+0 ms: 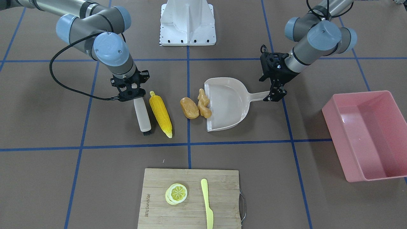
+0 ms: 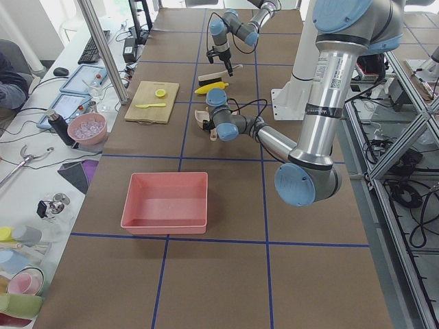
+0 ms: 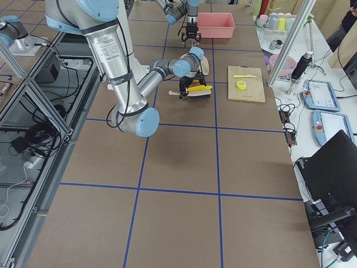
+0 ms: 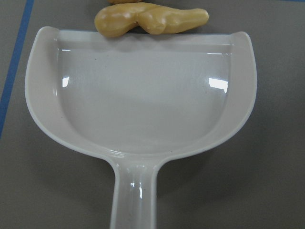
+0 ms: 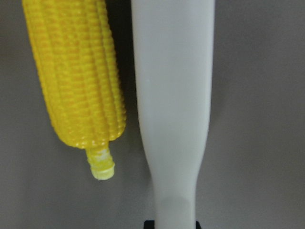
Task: Sweep and dump trash into bin
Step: 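Sweep the corn cob and tan pieces into the dustpan with the right-held brush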
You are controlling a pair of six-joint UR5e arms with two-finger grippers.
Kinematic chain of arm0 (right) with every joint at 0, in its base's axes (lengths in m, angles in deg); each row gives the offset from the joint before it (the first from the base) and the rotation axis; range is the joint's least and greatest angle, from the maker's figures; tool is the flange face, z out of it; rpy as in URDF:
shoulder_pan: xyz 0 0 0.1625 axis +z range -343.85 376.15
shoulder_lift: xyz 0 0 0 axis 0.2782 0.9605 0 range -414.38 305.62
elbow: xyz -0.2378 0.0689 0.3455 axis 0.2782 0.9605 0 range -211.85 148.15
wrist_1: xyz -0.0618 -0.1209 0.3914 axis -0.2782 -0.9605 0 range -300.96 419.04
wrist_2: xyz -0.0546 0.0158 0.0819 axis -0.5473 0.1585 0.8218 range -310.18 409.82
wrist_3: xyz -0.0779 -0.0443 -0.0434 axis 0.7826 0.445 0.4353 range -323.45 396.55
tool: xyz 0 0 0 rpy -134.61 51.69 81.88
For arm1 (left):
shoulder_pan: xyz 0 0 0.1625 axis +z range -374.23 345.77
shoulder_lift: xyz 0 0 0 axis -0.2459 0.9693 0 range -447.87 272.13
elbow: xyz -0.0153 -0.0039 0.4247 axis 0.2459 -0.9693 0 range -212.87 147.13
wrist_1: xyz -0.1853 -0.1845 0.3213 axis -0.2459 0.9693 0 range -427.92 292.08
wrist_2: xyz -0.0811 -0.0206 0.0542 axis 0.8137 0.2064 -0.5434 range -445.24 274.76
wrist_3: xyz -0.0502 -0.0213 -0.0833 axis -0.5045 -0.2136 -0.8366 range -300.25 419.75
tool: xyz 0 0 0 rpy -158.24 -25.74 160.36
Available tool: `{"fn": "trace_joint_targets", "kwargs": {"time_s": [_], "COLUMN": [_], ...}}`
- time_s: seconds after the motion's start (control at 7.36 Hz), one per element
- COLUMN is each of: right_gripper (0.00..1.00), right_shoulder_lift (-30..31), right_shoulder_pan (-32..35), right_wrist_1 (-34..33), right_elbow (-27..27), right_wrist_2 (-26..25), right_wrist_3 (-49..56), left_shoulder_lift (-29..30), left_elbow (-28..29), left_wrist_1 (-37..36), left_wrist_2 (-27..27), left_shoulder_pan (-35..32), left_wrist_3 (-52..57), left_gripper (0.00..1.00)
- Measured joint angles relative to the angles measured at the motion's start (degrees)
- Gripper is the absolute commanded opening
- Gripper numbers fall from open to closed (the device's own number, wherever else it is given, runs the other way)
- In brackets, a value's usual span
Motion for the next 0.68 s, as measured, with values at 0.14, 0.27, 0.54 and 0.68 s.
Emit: {"fn": "trace_joint_targets", "kwargs": {"time_s": [0.14,0.27,0.54,0.68], "right_gripper": [0.00,0.00,0.00,0.00], "right_shoulder_lift": [-0.5,-1.0,-2.8,-4.3], "right_shoulder_pan": [-0.9,-1.4,-1.8,-1.9], "right_wrist_1": [0.3,1.5,4.8,6.1], "right_elbow": [0.2,0.4,1.9,3.4], "right_wrist_2": [-0.3,-0.4,-0.2,0.0], "right_wrist_3": [-1.0,-2.2,-5.5,-6.8], "left_shoulder_lift": [0.1,0.1,-0.1,-0.3], "left_elbow": [0.1,0.0,-0.1,-0.1], "left_wrist_1": [0.0,0.0,0.1,0.1], "left_wrist_2": [-0.1,-0.2,0.0,0.1], "left_shoulder_pan": [0.0,0.0,-0.1,-0.1], "left_wrist_3": [0.0,-0.1,-0.2,-0.2], "left_gripper": [0.94,0.94,0.94,0.94]}}
